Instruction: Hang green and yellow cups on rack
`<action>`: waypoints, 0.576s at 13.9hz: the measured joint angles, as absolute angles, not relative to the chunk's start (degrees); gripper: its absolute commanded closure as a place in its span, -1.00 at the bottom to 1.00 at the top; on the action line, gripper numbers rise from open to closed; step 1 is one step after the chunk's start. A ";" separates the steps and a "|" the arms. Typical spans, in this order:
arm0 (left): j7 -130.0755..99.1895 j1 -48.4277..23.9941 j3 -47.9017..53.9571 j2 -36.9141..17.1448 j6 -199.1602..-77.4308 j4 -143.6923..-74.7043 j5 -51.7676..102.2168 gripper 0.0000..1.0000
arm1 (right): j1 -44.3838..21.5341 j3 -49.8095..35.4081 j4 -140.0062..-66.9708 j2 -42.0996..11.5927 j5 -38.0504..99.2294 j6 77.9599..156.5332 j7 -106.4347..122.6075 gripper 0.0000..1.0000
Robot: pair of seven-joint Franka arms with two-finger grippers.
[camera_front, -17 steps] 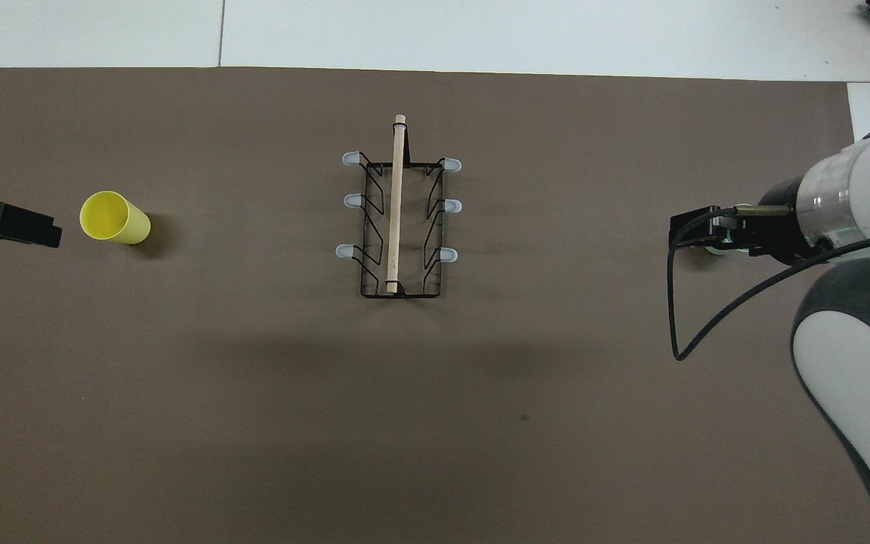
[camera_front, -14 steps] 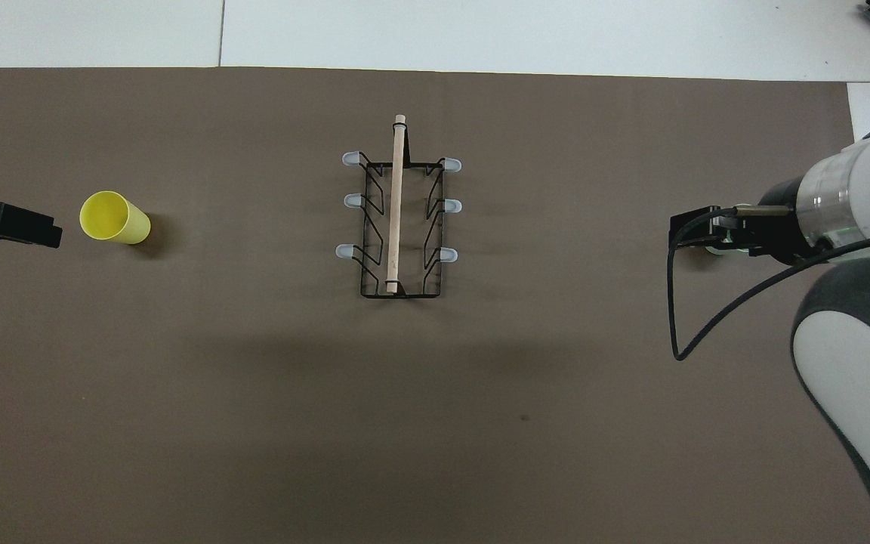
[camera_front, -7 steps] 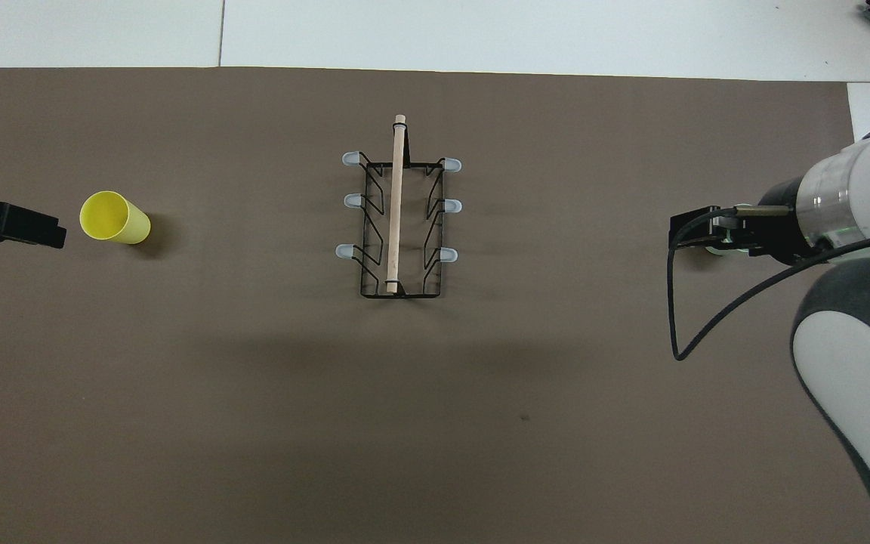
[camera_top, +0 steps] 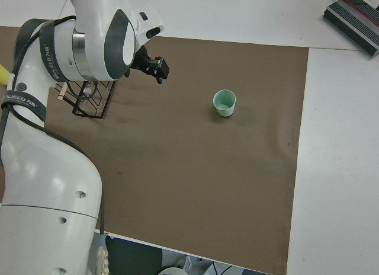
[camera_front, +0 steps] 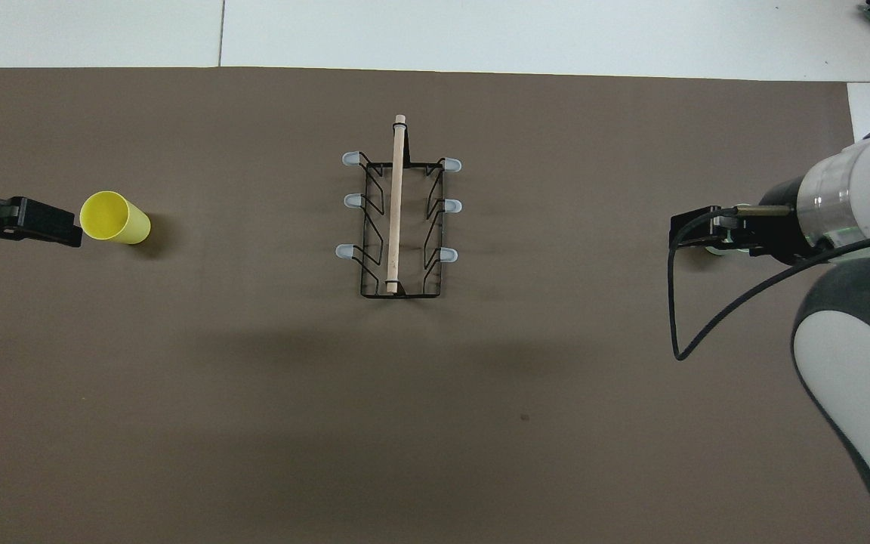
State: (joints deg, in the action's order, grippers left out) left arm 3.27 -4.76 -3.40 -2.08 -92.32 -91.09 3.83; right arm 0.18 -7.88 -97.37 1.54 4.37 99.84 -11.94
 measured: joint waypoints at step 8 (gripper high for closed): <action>-10.03 -5.23 -5.50 -7.30 -96.40 -90.92 6.51 -1.00 | 0.49 -7.78 -99.24 -0.57 -5.16 101.43 -3.04 -1.00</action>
